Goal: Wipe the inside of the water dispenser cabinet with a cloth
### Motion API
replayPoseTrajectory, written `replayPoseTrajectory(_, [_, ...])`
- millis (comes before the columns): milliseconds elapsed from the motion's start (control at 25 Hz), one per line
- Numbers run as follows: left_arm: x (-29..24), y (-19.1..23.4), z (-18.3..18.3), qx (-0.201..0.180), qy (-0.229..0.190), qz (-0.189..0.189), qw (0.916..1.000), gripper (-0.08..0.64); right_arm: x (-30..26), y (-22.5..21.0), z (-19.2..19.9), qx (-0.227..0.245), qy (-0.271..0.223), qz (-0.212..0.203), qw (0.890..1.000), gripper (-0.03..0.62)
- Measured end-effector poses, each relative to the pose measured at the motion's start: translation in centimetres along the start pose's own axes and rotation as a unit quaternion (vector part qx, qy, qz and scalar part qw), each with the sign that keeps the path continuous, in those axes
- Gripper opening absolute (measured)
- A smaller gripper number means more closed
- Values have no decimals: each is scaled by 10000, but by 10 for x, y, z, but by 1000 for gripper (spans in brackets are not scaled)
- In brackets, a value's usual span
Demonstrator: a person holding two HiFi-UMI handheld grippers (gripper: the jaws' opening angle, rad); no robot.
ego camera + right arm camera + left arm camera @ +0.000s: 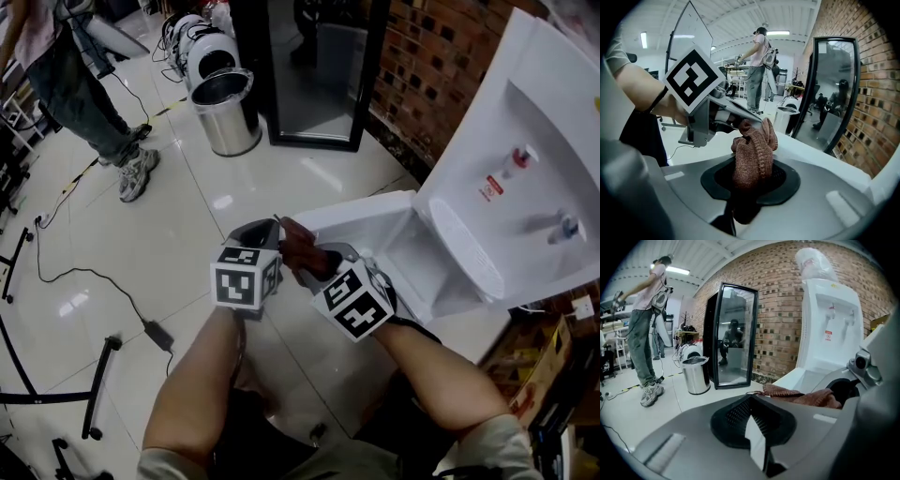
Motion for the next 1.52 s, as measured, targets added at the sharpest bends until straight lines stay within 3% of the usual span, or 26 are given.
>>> replayPoseTrajectory(400, [-7, -1, 15, 26, 199, 90, 9998, 0, -33, -3, 12, -31, 238, -112, 9996, 112])
replayPoseTrajectory(1000, [-10, 2, 18, 86, 264, -92, 9996, -1, -25, -70, 41, -1566, 141, 545, 9860, 110])
replayPoseTrajectory(1280, [-9, 1, 16, 31, 275, -129, 9995, -2, -24, -100, 60, -2179, 150, 969, 9710, 109])
replayPoseTrajectory(1520, [-10, 1, 18, 77, 297, -32, 9995, -2, -5, -136, 85, -2969, 20, 1523, 9427, 107])
Point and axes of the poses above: the fingertips, and each gripper's own axes: x backward along the fingers, y to its left, z out of its underside, the point moved 3 cm from there along x, backward along the fingers, and after that the axes turned 1 degree about -y, right-handed, at the moved point
